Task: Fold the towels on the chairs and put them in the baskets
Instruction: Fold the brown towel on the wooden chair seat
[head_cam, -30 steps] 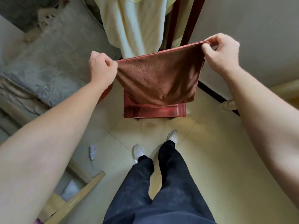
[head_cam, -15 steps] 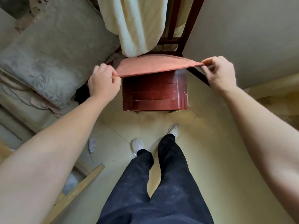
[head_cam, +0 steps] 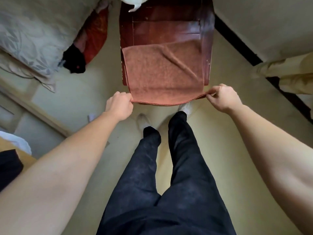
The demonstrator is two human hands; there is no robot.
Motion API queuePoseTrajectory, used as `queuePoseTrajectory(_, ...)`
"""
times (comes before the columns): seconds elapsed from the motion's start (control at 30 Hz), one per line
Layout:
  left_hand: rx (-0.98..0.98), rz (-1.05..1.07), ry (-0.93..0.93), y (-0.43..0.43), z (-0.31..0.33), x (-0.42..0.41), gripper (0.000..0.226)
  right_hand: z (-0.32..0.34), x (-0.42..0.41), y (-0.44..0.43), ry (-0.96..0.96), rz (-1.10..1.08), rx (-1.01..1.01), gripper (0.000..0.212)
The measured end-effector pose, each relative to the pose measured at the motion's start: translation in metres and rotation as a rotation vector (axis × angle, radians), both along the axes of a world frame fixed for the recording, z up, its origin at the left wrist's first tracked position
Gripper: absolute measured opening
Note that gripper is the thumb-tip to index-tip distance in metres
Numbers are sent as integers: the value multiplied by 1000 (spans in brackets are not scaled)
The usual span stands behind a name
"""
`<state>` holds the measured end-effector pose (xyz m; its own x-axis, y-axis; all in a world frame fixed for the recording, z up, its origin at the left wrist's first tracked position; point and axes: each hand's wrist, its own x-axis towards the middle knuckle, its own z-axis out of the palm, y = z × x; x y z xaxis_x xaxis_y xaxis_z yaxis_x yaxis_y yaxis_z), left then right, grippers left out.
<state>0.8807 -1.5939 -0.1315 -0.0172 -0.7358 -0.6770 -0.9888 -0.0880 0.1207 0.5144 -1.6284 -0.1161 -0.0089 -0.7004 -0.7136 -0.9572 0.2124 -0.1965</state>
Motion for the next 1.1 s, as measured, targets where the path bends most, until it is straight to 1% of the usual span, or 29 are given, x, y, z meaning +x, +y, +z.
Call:
queuePoseTrajectory(0.03,-2,95,15,-7,-1,0,25,0,3,-7,-23,-66,-4,21)
queuePoseTrajectory(0.1,-34,361,77,-29,-2,0,20,-2,9,-30,-99,-267,-40,18)
queuePoseTrajectory(0.17,-80,621,165,-58,-5,-2,20,-10,15,-58,-192,-499,-93,17)
queuePoseTrajectory(0.2,-107,725,207,-72,-8,-2,21,-17,17,-71,-234,-578,-123,18)
queuePoseTrajectory(0.23,-137,814,248,-85,-12,-1,21,-24,19,-83,-273,-622,-154,20)
queuePoseTrajectory(0.3,-193,952,284,-111,-27,2,19,-43,24,-107,-300,-640,-199,24)
queuePoseTrajectory(0.4,-264,1014,262,-138,-54,3,19,-73,27,-136,-263,-653,-249,26)
queuePoseTrajectory(0.47,-305,1045,255,-153,-73,3,18,-96,28,-152,-227,-669,-242,29)
queuePoseTrajectory(0.53,-348,1062,259,-163,-87,5,16,-109,31,-162,-208,-665,-251,30)
queuePoseTrajectory(0.63,-380,1060,241,-177,-108,11,13,-120,38,-170,-149,-620,-320,32)
queuePoseTrajectory(0.7,-377,1018,209,-181,-118,15,17,-124,40,-169,-89,-605,-341,37)
queuePoseTrajectory(0.77,-412,917,104,-176,-117,14,32,-123,46,-166,-33,-628,-316,49)
queuePoseTrajectory(0.83,-532,701,-31,-161,-107,5,44,-115,52,-161,11,-670,-243,60)
queuePoseTrajectory(0.87,-589,542,-45,-153,-100,-2,47,-111,55,-158,28,-674,-196,65)
queuePoseTrajectory(0.9,-599,361,-5,-147,-95,-9,49,-108,57,-155,34,-655,-152,68)
queuePoseTrajectory(0.93,-543,166,66,-143,-94,-17,52,-107,57,-153,36,-624,-122,69)
queuePoseTrajectory(0.97,-447,-29,133,-141,-95,-23,59,-107,58,-149,34,-589,-101,68)
queuePoseTrajectory(1.0,-349,-198,170,-142,-98,-31,70,-108,57,-148,27,-557,-87,65)
queuePoseTrajectory(1.03,-272,-322,182,-143,-103,-37,83,-109,56,-147,16,-535,-73,63)
queuePoseTrajectory(1.1,-208,-437,151,-149,-111,-50,104,-112,51,-145,-22,-519,-59,62)
